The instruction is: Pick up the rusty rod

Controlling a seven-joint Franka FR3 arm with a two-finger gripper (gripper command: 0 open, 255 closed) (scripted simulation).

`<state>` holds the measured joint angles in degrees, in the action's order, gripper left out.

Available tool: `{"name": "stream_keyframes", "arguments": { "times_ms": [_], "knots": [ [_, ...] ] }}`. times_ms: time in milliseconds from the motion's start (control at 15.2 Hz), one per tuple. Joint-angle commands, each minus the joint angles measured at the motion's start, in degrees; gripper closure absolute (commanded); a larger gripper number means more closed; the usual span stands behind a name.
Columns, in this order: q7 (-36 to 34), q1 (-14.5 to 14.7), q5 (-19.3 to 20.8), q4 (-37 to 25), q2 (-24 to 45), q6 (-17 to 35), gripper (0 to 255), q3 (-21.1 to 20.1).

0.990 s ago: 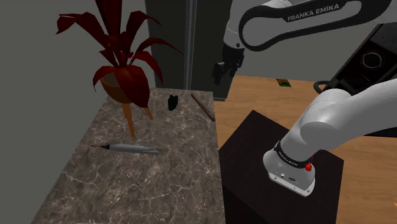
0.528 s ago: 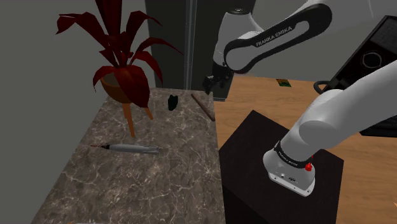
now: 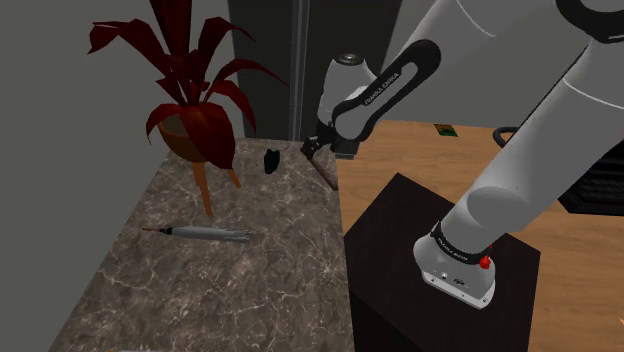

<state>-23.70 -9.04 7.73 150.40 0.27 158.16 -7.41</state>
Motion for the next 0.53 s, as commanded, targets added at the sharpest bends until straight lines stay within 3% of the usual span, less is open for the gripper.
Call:
{"name": "stream_keyframes", "arguments": {
  "times_ms": [0, 462],
  "knots": [
    [-2.4, -0.5, 2.6, -1.1, 4.4, 3.8, 0, 0.7],
    [-6.6, 0.7, 7.9, -1.7, 10.8, 9.4, 0, 3.0]
  ]
}}
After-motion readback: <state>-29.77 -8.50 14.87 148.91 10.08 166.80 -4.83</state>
